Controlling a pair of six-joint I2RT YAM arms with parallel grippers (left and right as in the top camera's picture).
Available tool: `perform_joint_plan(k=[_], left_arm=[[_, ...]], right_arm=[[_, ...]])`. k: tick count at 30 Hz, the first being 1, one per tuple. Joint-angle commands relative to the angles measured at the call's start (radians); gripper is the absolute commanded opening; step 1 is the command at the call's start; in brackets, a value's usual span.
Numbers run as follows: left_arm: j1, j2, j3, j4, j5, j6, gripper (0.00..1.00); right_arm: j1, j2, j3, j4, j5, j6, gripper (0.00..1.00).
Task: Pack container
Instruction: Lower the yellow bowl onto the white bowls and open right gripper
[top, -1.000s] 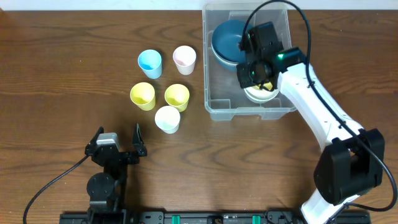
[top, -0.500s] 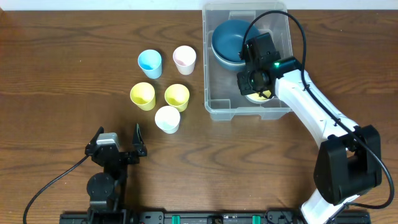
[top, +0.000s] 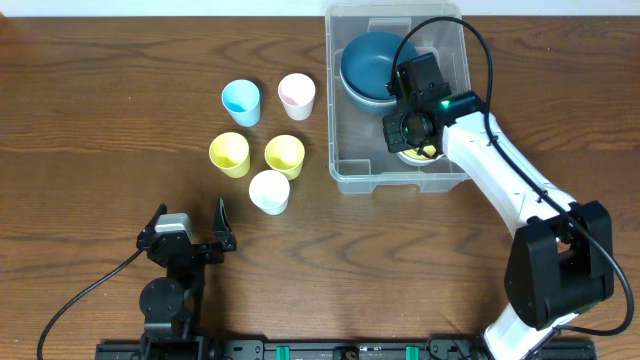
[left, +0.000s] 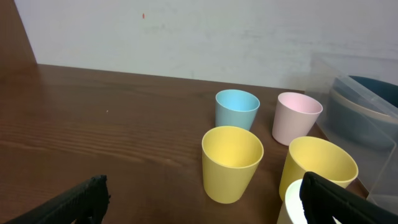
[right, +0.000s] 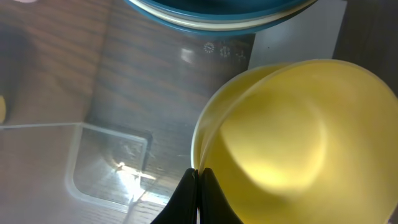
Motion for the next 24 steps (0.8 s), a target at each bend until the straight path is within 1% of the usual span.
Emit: perform_joint_plan(k=[1,9,24], left_arm=[[0.005,-0.005,-0.023,-0.032,-0.012,0.017,0.98],[0.005,-0.005,-0.023,-0.032,-0.012,0.017,0.98],[0.005,-0.005,-0.023,-0.032,-0.012,0.017,0.98]], right_arm=[[0.006,-0.001,-0.006,0.001,0.006,0.016,0.01],[0.006,-0.001,-0.029,-0.004,0.006,0.028,0.01],[-0.005,0.002,-0.096,0.125,0.007,0.026,0.03]])
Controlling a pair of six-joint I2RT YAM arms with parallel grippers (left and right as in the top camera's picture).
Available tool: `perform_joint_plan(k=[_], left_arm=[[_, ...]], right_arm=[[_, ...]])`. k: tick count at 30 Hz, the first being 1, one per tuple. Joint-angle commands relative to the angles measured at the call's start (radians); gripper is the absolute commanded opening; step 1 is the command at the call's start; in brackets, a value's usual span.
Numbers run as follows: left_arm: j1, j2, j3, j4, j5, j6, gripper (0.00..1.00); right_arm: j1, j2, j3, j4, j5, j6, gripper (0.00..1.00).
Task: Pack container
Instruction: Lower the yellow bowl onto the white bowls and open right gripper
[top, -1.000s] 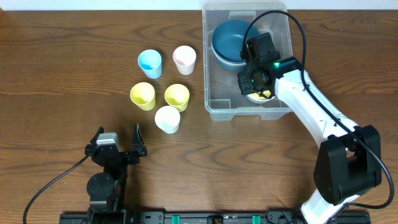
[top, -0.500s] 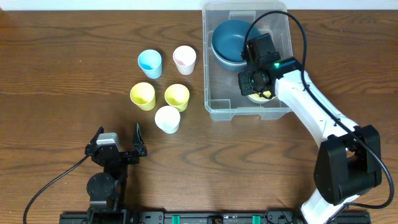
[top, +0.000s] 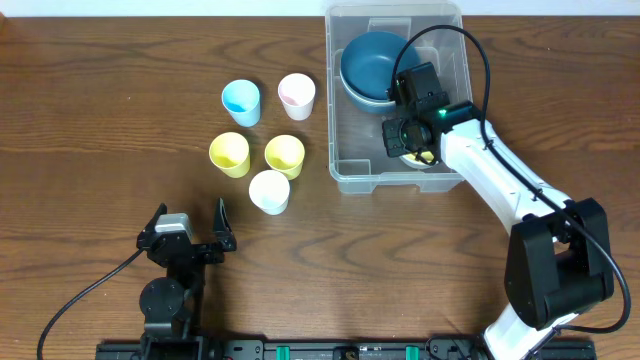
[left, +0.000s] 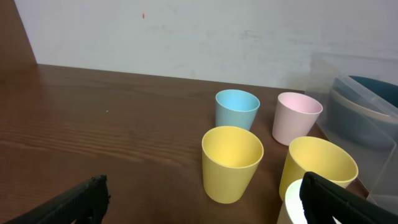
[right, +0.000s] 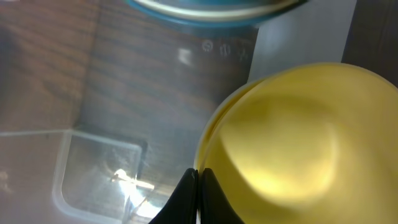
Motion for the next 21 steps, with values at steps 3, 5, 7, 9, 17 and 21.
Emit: perform_joint_plan(k=[3,5,7,9,17,21], left_arm=[[0.005,-0.005,-0.023,-0.032,-0.012,0.017,0.98],[0.005,-0.005,-0.023,-0.032,-0.012,0.017,0.98],[0.005,-0.005,-0.023,-0.032,-0.012,0.017,0.98],[0.005,-0.005,-0.023,-0.032,-0.012,0.017,0.98],[0.005,-0.005,-0.023,-0.032,-0.012,0.017,0.98],[0.005,-0.005,-0.023,-0.032,-0.012,0.017,0.98]], right_arm=[[-0.016,0.018,-0.016,0.047,0.005,0.006,0.03],[-0.022,0.037,-0.016,0.067,0.005,0.006,0.03],[-0.025,0.062,-0.016,0.090,0.005,-0.002,0.02],[-0.025,0.080,-0.016,0.117,0.005,-0.019,0.02],[-0.027,0.092,-0.016,0.235,0.037,-0.036,0.07],[-0.033,0.092,-0.016,0.253,0.054,-0.044,0.08]])
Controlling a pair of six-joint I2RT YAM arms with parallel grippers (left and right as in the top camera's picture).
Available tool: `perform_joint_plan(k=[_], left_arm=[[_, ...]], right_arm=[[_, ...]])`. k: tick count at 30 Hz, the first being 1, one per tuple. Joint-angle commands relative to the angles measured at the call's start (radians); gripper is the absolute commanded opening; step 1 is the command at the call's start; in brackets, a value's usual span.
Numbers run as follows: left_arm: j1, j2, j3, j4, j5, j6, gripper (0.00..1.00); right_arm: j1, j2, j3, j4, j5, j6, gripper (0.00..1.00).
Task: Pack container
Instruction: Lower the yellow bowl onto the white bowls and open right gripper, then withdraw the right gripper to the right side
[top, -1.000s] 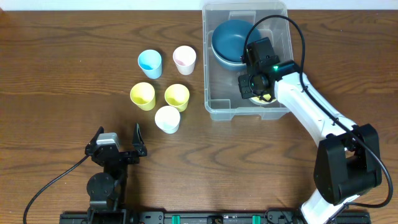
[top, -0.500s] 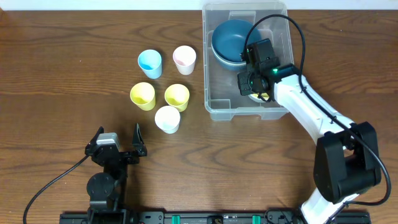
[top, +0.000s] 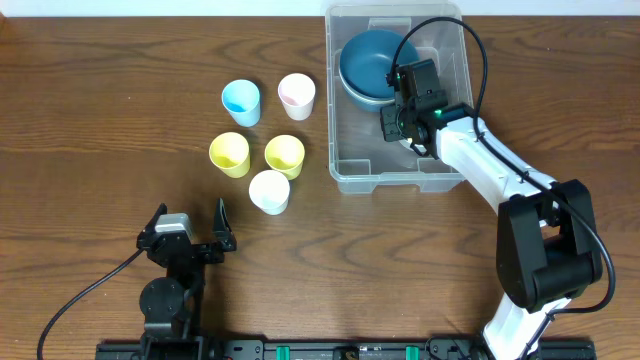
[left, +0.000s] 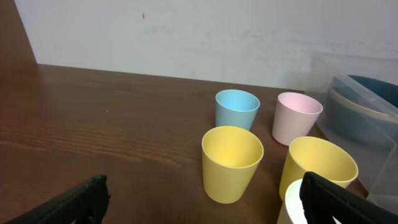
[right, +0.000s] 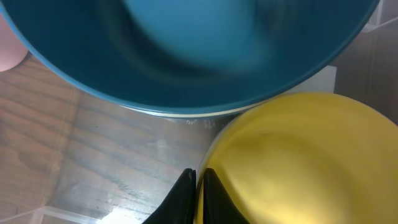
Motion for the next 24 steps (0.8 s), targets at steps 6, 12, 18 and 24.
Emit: perform_joint_plan(k=[6,12,18,24], left_arm=[[0.005,-0.005,-0.023,-0.032,-0.012,0.017,0.98],[0.005,-0.005,-0.023,-0.032,-0.012,0.017,0.98],[0.005,-0.005,-0.023,-0.032,-0.012,0.017,0.98],[0.005,-0.005,-0.023,-0.032,-0.012,0.017,0.98]], right_arm=[[-0.029,0.011,-0.005,0.028,0.034,-0.043,0.26],[-0.031,0.005,0.036,0.023,0.037,-0.043,0.77],[-0.042,-0.047,0.254,-0.114,0.066,-0.037,0.99],[-0.185,-0.102,0.550,-0.281,0.148,0.105,0.99]])
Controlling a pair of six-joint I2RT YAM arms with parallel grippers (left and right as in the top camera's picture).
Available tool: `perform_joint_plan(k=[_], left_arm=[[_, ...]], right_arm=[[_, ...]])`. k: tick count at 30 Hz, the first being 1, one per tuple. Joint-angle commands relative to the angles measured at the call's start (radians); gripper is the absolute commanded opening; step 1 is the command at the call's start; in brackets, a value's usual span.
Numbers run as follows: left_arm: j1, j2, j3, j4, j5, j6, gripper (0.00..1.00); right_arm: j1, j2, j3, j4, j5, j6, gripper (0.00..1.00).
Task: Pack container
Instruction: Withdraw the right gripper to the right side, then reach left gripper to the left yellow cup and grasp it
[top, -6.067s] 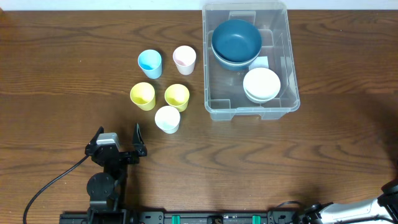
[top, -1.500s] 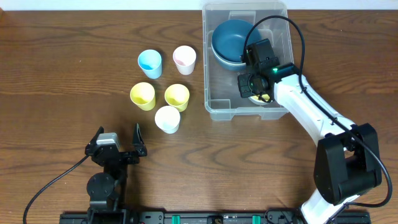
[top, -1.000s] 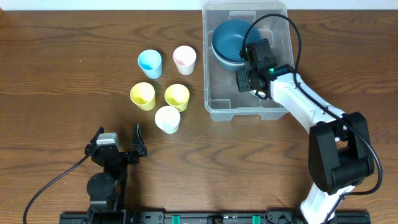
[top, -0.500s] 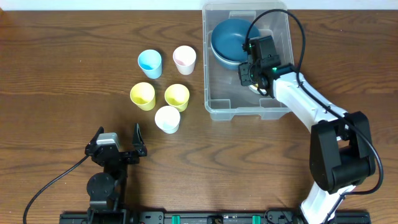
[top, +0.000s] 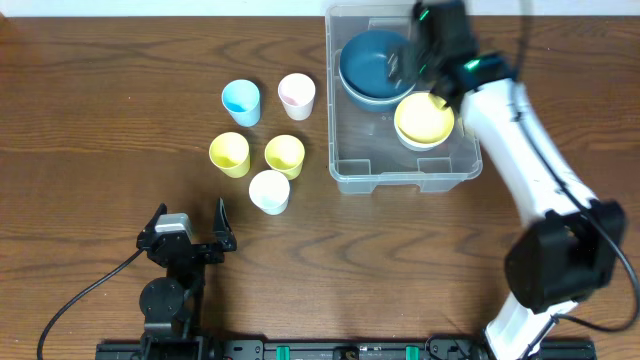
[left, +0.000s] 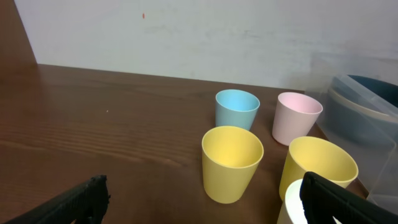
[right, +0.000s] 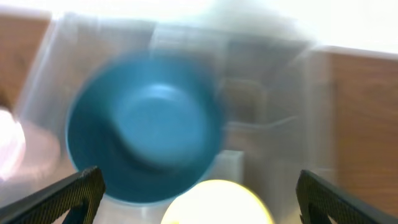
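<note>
The clear plastic container (top: 347, 168) stands at the back right of the table. Inside it a blue bowl (top: 368, 62) sits at the far end, with a yellow bowl (top: 424, 120) beside it. In the right wrist view my right gripper (right: 199, 198) hangs open above the blue bowl (right: 146, 146) and the yellow bowl (right: 217, 202), holding nothing. Left of the container stand a blue cup (top: 241, 101), a pink cup (top: 297, 95), two yellow cups (top: 229, 154) (top: 285, 155) and a white cup (top: 269, 191). My left gripper (top: 188, 236) rests open near the front edge.
The left wrist view shows the cups close ahead: blue cup (left: 237, 108), pink cup (left: 298, 116), yellow cup (left: 232, 163). The container's wall (left: 373, 168) is at the right edge there. Bare wooden table (top: 90, 120) spreads to the left.
My right gripper was shut on the yellow bowl's rim low inside the container. It is now open and raised above the container, and the yellow bowl rests inside by itself.
My right gripper held the yellow bowl by its rim inside the container through all three earlier moments, shifting it toward the blue bowl. Now the bowl lies released in the container and the gripper is higher. The left arm and the cups have not moved.
</note>
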Motion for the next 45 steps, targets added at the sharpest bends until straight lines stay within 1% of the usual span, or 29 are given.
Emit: perform_joint_plan(k=[1,3,6,9,13,19,24,27,29,31,33,36,37,39,41,43,45], left_arm=[[0.005,-0.005,-0.023,-0.032,-0.012,0.017,0.98],[0.005,-0.005,-0.023,-0.032,-0.012,0.017,0.98],[0.005,-0.005,-0.023,-0.032,-0.012,0.017,0.98],[0.005,-0.005,-0.023,-0.032,-0.012,0.017,0.98],[0.005,-0.005,-0.023,-0.032,-0.012,0.017,0.98],[0.005,-0.005,-0.023,-0.028,-0.012,0.017,0.98],[0.005,-0.005,-0.023,-0.027,-0.006,0.016,0.98],[0.005,-0.005,-0.023,0.016,0.069,0.017,0.98],[0.005,-0.003,-0.022,0.089,0.143,0.017,0.98],[0.005,0.012,-0.001,0.123,0.171,0.016,0.98],[0.005,0.061,0.064,0.113,0.168,0.017,0.98],[0.019,0.217,0.238,0.040,0.170,0.017,0.98],[0.029,0.300,0.330,-0.019,0.176,0.024,0.98],[0.045,0.467,0.518,-0.158,0.217,0.077,0.98],[0.056,0.668,0.747,-0.329,0.346,0.183,0.98],[0.055,0.829,0.918,-0.463,0.460,0.201,0.98],[0.055,0.961,1.042,-0.575,0.458,0.209,0.98]], right_arm=[[-0.137,-0.074,0.139,-0.061,0.063,0.131,0.99],[-0.224,-0.075,0.179,-0.123,0.042,0.204,0.99],[-0.348,-0.071,0.173,-0.204,-0.023,0.286,0.99],[-0.438,-0.067,0.131,-0.261,-0.074,0.306,0.99],[-0.511,-0.066,0.034,-0.267,-0.059,0.306,0.99],[-0.568,-0.066,-0.141,-0.180,-0.053,0.333,0.99],[-0.576,-0.066,-0.190,-0.168,-0.052,0.332,0.99],[-0.575,-0.066,-0.203,-0.170,-0.053,0.332,0.99],[-0.575,-0.066,-0.210,-0.189,-0.053,0.332,0.99],[-0.575,-0.066,-0.211,-0.203,-0.053,0.332,0.99],[-0.575,-0.066,-0.211,-0.206,-0.053,0.332,0.99],[-0.575,-0.066,-0.211,-0.206,-0.053,0.332,0.99],[-0.575,-0.066,-0.211,-0.206,-0.053,0.332,0.99],[-0.575,-0.066,-0.211,-0.206,-0.053,0.332,0.99],[-0.575,-0.066,-0.211,-0.206,-0.053,0.332,0.99],[-0.575,-0.066,-0.211,-0.206,-0.053,0.332,0.99],[-0.575,-0.066,-0.211,-0.206,-0.053,0.332,0.99]])
